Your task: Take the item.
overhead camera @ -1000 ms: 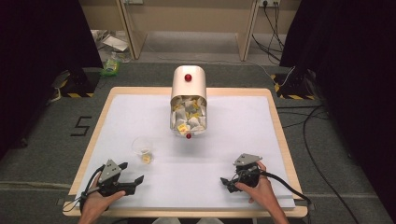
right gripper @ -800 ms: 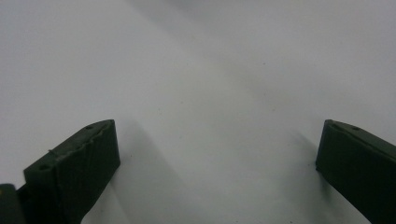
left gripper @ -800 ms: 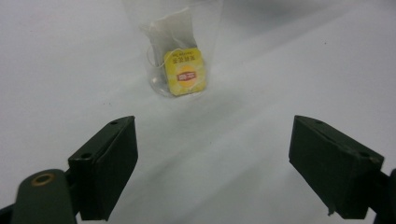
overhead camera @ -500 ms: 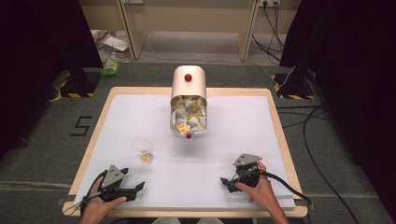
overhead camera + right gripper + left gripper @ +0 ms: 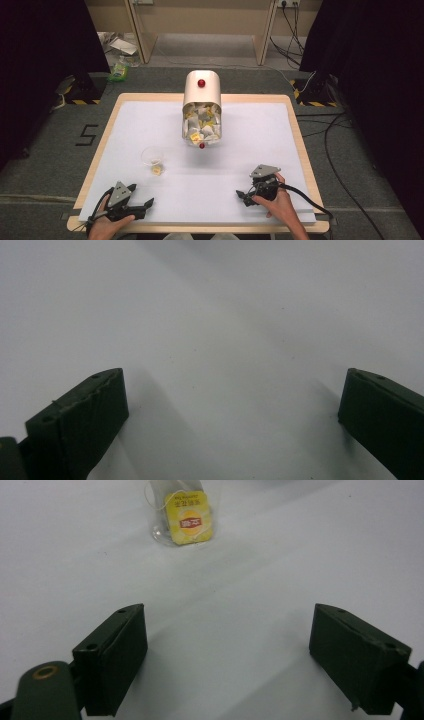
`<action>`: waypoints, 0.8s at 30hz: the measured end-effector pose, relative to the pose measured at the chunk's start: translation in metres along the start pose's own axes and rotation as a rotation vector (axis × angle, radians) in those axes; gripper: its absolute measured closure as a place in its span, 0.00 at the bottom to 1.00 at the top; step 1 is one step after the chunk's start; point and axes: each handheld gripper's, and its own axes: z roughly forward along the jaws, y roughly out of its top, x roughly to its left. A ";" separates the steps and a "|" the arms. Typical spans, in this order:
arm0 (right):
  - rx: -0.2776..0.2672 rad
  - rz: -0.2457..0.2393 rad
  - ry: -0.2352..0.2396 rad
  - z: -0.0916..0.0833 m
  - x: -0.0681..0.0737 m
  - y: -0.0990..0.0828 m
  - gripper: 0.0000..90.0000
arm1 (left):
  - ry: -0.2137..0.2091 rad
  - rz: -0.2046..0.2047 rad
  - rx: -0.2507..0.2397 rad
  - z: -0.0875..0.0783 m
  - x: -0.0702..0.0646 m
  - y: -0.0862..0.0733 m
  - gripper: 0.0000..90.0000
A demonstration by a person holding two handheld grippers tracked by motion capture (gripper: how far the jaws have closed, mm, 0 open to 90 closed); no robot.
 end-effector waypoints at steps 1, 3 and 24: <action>0.000 0.000 0.000 0.000 0.000 0.000 0.00 | 0.006 0.001 -0.008 0.000 -0.001 -0.001 0.16; 0.000 0.000 0.000 0.000 0.000 0.000 0.00 | 0.013 -0.004 -0.019 0.000 -0.002 -0.003 0.16; 0.001 0.000 -0.001 0.000 0.000 0.000 0.00 | 0.037 -0.029 -0.098 -0.001 -0.006 -0.014 0.16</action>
